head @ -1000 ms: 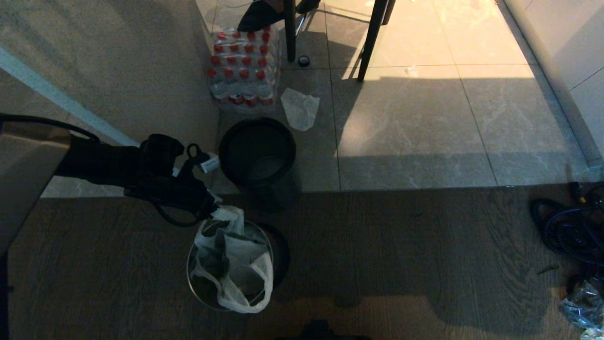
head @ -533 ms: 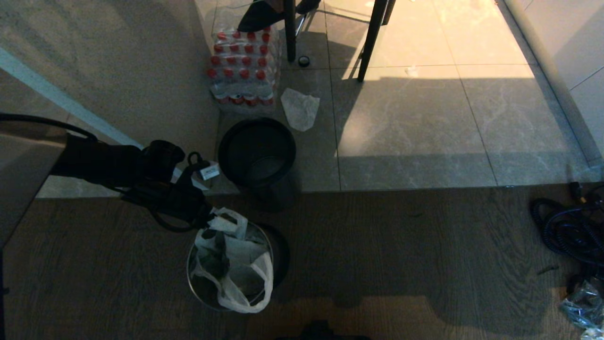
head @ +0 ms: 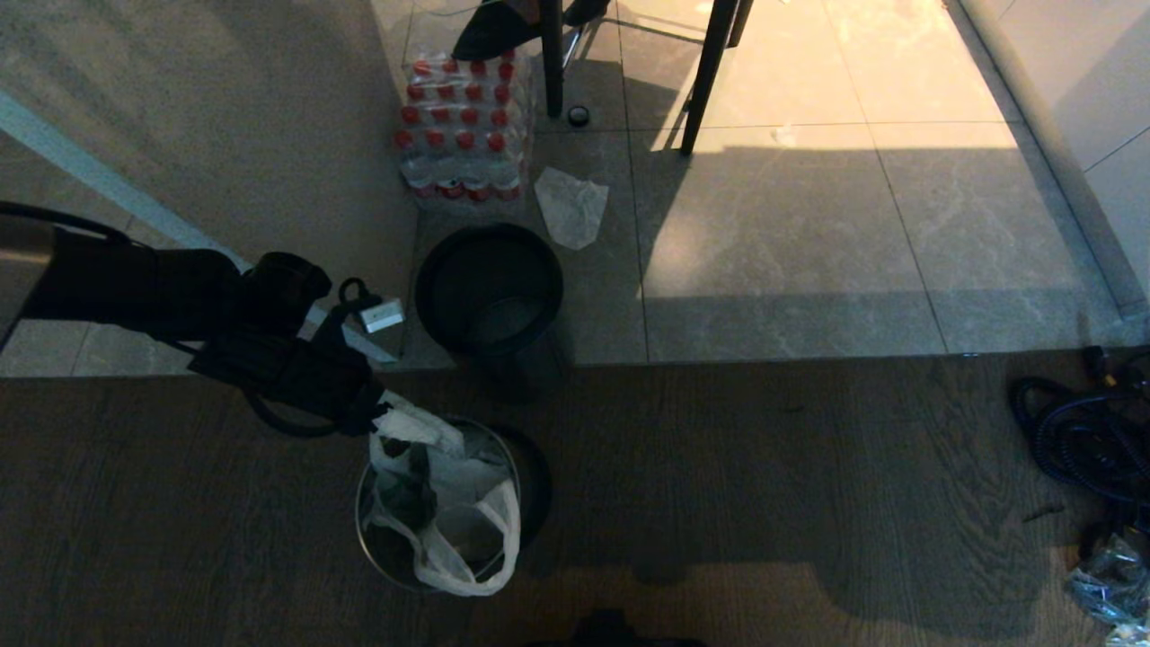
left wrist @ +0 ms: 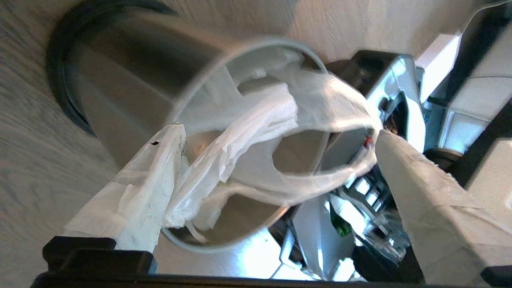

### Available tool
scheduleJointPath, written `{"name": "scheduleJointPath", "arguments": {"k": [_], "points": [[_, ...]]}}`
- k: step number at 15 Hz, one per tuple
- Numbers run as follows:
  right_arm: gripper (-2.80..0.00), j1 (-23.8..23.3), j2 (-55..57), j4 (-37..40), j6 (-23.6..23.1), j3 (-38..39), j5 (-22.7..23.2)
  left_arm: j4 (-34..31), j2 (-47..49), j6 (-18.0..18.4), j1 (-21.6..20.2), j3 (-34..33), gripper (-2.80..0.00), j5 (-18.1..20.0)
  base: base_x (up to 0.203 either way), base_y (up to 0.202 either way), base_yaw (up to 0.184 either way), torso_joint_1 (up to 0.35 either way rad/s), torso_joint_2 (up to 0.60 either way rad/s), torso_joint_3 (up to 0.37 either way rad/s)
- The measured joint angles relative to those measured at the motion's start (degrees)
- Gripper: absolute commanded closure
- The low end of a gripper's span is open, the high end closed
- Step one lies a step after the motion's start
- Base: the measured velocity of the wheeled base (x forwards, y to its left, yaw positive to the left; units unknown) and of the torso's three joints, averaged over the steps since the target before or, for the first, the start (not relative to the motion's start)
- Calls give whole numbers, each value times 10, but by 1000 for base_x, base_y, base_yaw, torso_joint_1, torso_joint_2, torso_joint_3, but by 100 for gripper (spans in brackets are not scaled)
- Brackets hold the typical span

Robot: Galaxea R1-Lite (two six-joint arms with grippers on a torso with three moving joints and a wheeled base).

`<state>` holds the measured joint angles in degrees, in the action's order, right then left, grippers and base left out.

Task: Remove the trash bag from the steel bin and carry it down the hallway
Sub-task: Pick up the trash bag

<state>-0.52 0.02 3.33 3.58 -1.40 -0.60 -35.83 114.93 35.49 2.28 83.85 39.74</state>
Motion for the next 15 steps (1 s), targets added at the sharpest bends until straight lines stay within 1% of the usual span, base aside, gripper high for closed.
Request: {"name": "scheduleJointPath", "arguments": {"k": [2,4,5,8,10,11,12,13,14,15], "points": [[0,0,0,0,0,0,0,-34,-18,7,1,-19,-280,-1,0,0,0,0,0,0],[0,0,0,0,0,0,0,-35,-28,7,2,-27,-280,-2,0,0,0,0,0,0],[0,0,0,0,0,0,0,-33,-34,7,4,-47,-280,-2,0,0,0,0,0,0],[0,0,0,0,0,0,0,-8,-44,6,19,-147,-280,-5,0,0,0,0,0,0],[0,0,0,0,0,0,0,61,-39,2,37,-213,-280,-12,0,0,0,0,0,0],[0,0,0,0,0,0,0,88,-36,1,43,-228,-280,-13,0,0,0,0,0,0],[0,0,0,0,0,0,0,102,-33,-4,46,-239,-280,-13,0,0,0,0,0,0],[0,0,0,0,0,0,0,129,-30,-17,49,-256,-280,-13,0,0,0,0,0,0],[0,0,0,0,0,0,0,170,-27,-32,53,-280,-280,-11,0,0,0,0,0,0],[0,0,0,0,0,0,0,213,-25,-56,59,-296,-280,0,0,0,0,0,0,0]]}}
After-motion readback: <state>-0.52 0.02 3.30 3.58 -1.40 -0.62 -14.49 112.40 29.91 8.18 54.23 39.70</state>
